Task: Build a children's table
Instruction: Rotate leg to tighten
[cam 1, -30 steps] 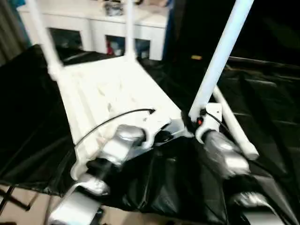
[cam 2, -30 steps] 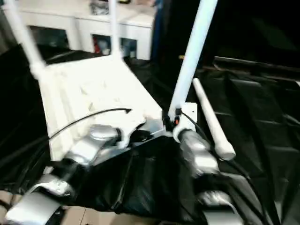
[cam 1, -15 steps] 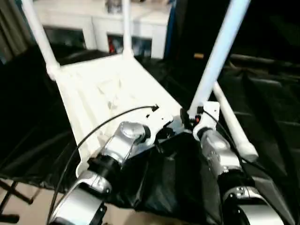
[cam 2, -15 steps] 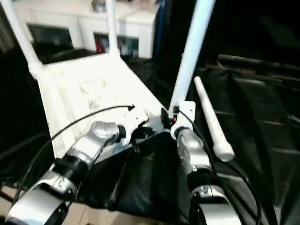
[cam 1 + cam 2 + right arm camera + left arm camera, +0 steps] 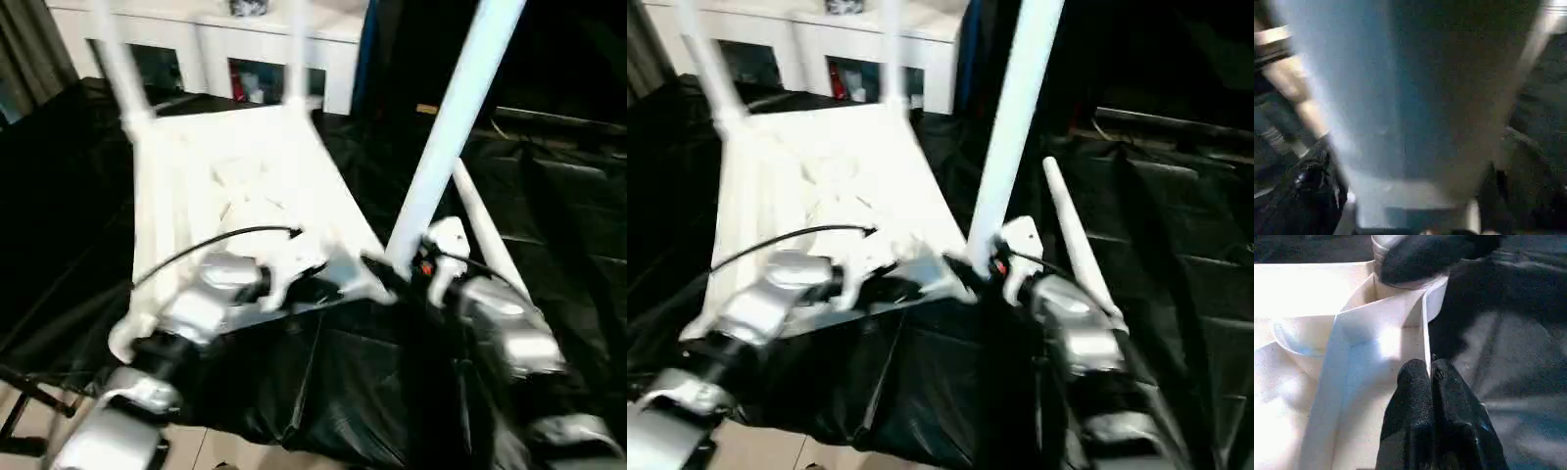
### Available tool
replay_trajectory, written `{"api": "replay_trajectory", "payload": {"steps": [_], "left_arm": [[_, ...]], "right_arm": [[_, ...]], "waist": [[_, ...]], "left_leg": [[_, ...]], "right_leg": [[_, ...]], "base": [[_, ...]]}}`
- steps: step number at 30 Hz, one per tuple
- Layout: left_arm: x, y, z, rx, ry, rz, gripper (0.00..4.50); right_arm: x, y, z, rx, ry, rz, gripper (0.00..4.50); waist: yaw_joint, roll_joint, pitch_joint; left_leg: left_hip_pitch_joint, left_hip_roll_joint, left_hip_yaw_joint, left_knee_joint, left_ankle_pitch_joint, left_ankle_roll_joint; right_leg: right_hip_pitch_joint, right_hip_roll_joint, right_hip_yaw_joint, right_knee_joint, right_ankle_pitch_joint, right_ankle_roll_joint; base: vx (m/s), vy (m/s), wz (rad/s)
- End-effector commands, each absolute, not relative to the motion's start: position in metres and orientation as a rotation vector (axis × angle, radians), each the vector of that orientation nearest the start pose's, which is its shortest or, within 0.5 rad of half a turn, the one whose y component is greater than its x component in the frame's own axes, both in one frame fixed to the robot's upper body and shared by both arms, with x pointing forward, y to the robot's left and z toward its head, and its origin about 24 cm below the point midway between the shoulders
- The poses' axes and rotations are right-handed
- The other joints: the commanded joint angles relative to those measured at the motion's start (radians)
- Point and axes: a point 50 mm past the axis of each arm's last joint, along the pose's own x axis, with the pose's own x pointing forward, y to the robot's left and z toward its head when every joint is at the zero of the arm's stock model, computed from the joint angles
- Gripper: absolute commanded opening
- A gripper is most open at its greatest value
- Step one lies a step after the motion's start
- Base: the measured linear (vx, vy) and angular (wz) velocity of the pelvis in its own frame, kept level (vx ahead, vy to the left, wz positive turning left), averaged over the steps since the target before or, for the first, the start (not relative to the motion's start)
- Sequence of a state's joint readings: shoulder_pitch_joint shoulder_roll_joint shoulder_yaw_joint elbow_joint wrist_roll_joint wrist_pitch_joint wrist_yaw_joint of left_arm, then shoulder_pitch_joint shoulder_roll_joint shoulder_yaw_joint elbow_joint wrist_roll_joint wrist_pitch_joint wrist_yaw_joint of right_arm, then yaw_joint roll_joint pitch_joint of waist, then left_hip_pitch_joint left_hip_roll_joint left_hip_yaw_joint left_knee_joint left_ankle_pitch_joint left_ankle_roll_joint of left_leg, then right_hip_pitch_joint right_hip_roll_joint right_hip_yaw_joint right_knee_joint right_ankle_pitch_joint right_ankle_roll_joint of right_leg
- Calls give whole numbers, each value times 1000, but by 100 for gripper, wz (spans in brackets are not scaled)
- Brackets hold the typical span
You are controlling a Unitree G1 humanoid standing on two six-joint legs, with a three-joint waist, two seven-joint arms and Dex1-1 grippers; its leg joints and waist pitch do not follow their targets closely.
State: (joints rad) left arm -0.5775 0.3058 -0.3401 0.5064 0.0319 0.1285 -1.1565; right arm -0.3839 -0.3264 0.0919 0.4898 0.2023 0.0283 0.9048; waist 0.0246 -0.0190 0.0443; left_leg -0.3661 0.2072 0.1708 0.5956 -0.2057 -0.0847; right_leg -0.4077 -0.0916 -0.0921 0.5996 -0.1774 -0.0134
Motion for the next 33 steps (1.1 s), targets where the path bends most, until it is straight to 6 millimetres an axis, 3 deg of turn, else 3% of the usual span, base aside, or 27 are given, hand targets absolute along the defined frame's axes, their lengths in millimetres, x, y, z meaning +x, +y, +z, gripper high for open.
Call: {"api": "replay_trajectory", "payload": {"steps": [1,7,13,14,18,19,21,22,23,24,25,26,27,29,33], "left_arm": [[297,94,46,452,428,-1515,0],[292,100,49,442,434,-1595,0],[291,102,51,409,438,-1621,0],[291,102,51,402,440,-1623,0],[294,100,51,356,449,-1576,0],[297,98,51,343,454,-1541,0],[307,85,49,291,456,-1404,0],[308,83,49,287,455,-1391,0],[311,75,48,272,456,-1338,0],[312,70,47,265,456,-1322,0],[312,65,46,256,458,-1300,0],[313,55,45,242,459,-1265,0],[314,48,44,232,460,-1238,0],[314,41,44,228,460,-1214,0],[313,20,43,224,459,-1163,0]], "right_arm": [[297,-160,40,-115,245,1032,435],[287,-165,39,-170,337,1164,398],[286,-163,40,-135,347,1192,354],[284,-163,40,-123,354,1203,330],[281,-158,36,-52,363,1175,317],[282,-156,34,-41,365,1140,303],[292,-150,24,-67,366,967,291],[293,-149,23,-66,365,941,289],[300,-145,18,-63,364,825,286],[303,-144,16,-47,367,779,284],[307,-141,14,-24,365,717,283],[312,-136,11,15,366,622,282],[315,-132,9,40,371,563,281],[318,-126,8,53,370,525,280],[325,-97,10,61,343,492,280]], "waist": [[-3,4,-57],[6,3,-60],[7,2,-60],[7,2,-60],[8,2,-62],[8,2,-61],[5,1,-52],[5,1,-52],[-1,-1,-46],[-3,-4,-46],[-8,-4,-49],[-13,-4,-48],[-21,-1,-51],[-26,-3,-52],[-34,0,-54]], "left_leg": [[5,31,2,-75,-169,86],[8,30,4,-72,-134,87],[7,30,4,-70,-134,85],[7,30,4,-71,-127,85],[10,30,5,-69,-106,90],[8,29,4,-70,-114,87],[10,28,5,-74,-182,52],[10,28,5,-74,-182,52],[14,23,2,-78,-249,13],[15,21,-1,-79,-263,5],[8,20,-7,-82,-261,-2],[5,20,-7,-82,-261,-3],[13,19,-8,-80,-276,-5],[11,17,-5,-79,-272,10],[8,16,-3,-77,-245,22]], "right_leg": [[59,-51,53,-65,-159,-252],[60,-50,54,-57,-103,-265],[62,-52,53,-58,-124,-264],[62,-51,53,-58,-120,-262],[61,-50,54,-53,-79,-276],[62,-51,53,-55,-95,-274],[57,-53,52,-71,-224,-247],[57,-53,52,-71,-224,-247],[52,-56,49,-86,-382,-198],[53,-56,48,-91,-425,-178],[60,-56,48,-90,-445,-154],[59,-55,48,-91,-446,-148],[52,-54,47,-96,-440,-146],[52,-51,48,-97,-420,-151],[53,-48,48,-91,-354,-177]], "base": [[0,0,0],[0,0,0],[0,0,0],[0,0,0],[0,0,0],[0,0,0],[0,0,0],[0,0,0],[0,0,0],[0,0,0],[0,0,0],[0,0,0],[0,0,0],[0,0,0],[0,0,0]]}}
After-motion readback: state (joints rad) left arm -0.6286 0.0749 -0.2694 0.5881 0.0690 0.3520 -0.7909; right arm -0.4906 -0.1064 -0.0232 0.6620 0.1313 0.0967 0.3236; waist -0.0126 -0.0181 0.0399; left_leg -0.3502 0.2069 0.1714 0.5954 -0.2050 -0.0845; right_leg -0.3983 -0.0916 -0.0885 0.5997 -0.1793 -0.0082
